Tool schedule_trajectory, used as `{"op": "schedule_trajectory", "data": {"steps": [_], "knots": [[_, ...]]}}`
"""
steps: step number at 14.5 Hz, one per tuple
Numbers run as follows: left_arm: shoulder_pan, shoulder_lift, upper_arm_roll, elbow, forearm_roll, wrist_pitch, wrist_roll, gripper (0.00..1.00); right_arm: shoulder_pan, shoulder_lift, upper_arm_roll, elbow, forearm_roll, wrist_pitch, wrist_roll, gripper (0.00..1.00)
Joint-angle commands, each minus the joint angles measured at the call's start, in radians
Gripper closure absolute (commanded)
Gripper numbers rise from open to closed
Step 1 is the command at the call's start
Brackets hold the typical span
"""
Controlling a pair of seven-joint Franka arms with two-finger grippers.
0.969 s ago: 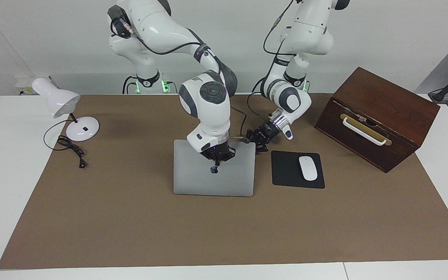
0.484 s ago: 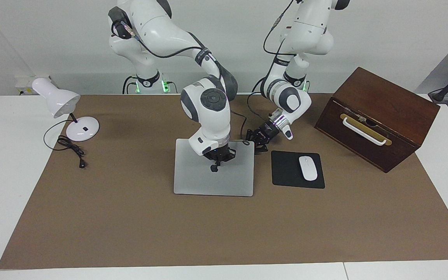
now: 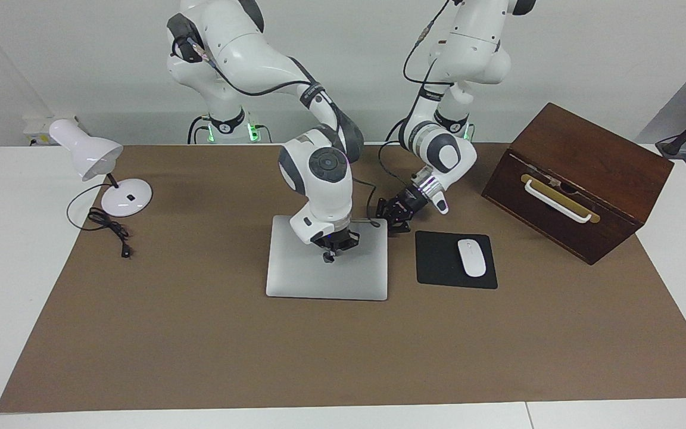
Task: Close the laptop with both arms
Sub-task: 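Push the laptop screen down with the right gripper while the left gripper braces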
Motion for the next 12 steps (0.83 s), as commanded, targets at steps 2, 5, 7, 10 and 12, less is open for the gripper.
{"op": "schedule_trajectory", "data": {"steps": [2, 5, 7, 10, 12], "knots": [[0.03, 0.06, 0.024, 0.021, -0.032, 0.064, 0.047, 1.0, -0.007, 0.0, 0.005, -0.042, 0.024, 0.049, 0.008, 1.0], [0.03, 0.06, 0.024, 0.021, -0.032, 0.064, 0.047, 1.0, -0.008, 0.0, 0.005, -0.045, 0.024, 0.054, 0.007, 1.0], [0.03, 0.06, 0.024, 0.021, -0.033, 0.064, 0.047, 1.0, -0.007, -0.002, 0.005, -0.042, 0.022, 0.046, 0.008, 1.0], [0.03, 0.06, 0.024, 0.021, -0.033, 0.064, 0.047, 1.0, -0.003, -0.008, 0.003, -0.016, 0.019, 0.015, 0.01, 1.0], [0.03, 0.06, 0.024, 0.019, -0.033, 0.065, 0.047, 1.0, -0.003, -0.015, 0.003, -0.014, 0.018, -0.005, 0.008, 1.0]]}}
